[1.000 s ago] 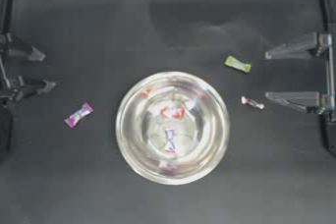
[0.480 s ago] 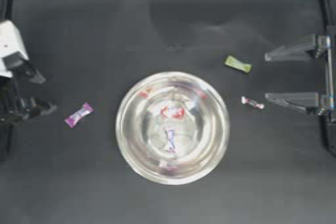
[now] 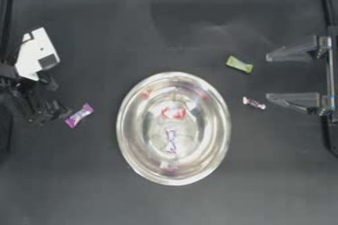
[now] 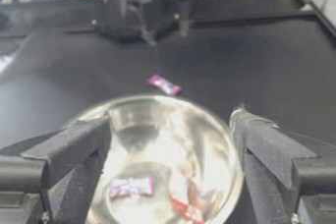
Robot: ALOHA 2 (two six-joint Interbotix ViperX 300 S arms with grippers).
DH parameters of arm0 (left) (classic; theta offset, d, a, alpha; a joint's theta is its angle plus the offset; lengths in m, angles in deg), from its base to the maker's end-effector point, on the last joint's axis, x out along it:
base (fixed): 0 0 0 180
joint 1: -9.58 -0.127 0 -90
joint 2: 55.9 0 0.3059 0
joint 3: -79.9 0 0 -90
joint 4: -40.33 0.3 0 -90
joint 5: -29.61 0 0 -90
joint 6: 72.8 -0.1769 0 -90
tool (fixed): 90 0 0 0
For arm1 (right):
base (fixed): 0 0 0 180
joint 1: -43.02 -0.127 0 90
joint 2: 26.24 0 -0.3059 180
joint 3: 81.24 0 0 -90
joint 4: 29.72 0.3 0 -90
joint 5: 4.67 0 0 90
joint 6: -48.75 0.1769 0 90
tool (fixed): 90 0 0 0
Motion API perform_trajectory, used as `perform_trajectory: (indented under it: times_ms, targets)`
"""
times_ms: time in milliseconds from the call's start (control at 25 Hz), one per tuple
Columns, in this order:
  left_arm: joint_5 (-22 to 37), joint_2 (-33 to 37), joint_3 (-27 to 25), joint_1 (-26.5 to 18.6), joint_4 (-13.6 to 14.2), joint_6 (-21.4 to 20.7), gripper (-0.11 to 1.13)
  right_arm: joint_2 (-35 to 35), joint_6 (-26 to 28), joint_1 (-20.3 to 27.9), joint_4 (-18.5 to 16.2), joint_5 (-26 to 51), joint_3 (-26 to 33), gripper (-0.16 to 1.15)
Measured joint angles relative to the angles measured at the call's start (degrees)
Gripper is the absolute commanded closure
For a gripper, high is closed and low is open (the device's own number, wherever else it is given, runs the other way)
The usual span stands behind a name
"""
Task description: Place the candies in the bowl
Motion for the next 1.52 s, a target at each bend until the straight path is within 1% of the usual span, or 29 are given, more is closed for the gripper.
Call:
perform_trajectory:
  times_ms: [120, 280, 480, 800, 1320, 1520]
  targets:
    - [-1.1, -2.5, -0.1, 1.3, 1.2, 3.2, 0.0, 0.0, 0.1, -0.1, -0.1, -0.3, -0.3, -0.02]
    - [-1.5, -7.1, -0.1, 4.4, 4.7, 8.7, 0.0, 0.0, 0.1, 0.0, -0.1, -0.6, -0.6, -0.02]
    - [-1.8, -11.9, 0.7, 6.9, 8.1, 13.0, 0.0, -0.1, 0.0, -0.1, 0.0, -0.6, -0.7, -0.02]
    - [-6.8, -15.6, 1.3, 7.4, 8.5, 13.4, 0.0, -0.1, 0.1, 0.0, 0.5, -0.7, -0.8, -0.02]
    - [-8.9, -22.0, 1.8, 7.4, 9.8, 13.5, 0.0, 0.0, 0.1, -0.4, 0.9, -1.0, -1.0, -0.02]
    - [-8.9, -23.9, 3.2, 7.4, 10.7, 13.5, 0.0, -0.1, 0.1, -0.8, 0.9, -1.4, -1.1, -0.02]
